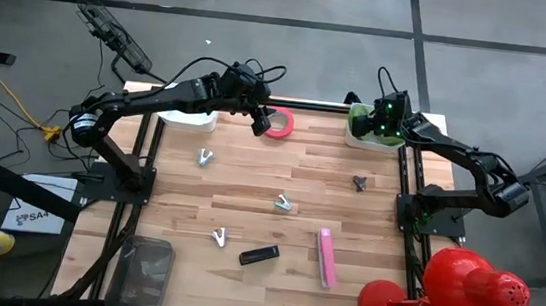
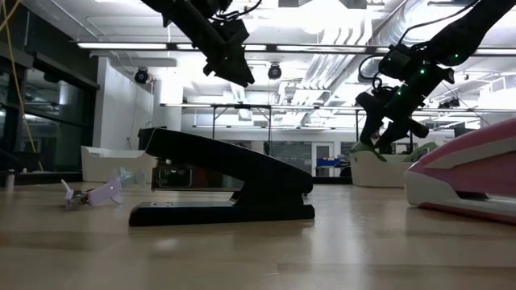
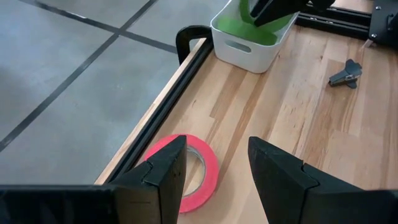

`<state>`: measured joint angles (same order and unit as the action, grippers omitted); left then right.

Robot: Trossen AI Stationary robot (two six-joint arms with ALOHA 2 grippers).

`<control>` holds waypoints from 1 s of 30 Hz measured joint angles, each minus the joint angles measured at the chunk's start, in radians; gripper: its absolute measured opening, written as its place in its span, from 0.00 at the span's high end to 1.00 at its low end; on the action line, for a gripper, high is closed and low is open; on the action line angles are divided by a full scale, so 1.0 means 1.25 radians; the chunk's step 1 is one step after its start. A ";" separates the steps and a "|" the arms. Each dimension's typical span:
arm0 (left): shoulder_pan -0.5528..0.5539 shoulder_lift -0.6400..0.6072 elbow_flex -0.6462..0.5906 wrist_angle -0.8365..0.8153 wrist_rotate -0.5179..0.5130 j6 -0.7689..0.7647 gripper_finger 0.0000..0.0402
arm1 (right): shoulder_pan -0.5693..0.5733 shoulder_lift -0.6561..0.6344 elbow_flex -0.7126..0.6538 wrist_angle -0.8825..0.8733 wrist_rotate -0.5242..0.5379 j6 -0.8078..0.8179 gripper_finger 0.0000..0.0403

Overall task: Pick and place Stapler, Stapler remover, tape
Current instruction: Put the pink tape into the right white bin

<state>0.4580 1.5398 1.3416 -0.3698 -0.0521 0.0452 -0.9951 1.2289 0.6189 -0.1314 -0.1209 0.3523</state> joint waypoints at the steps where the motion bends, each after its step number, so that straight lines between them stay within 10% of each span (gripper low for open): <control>1: 0.000 0.000 0.000 0.000 0.000 0.000 0.58 | 0.000 0.000 0.000 0.000 0.003 0.007 0.45; 30: 0.000 0.000 0.000 0.002 0.000 -0.007 0.58 | 0.040 -0.064 0.001 -0.071 0.174 0.038 0.56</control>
<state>0.4580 1.5398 1.3418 -0.3675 -0.0517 0.0364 -0.9452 1.1492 0.6201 -0.2206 0.0966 0.4004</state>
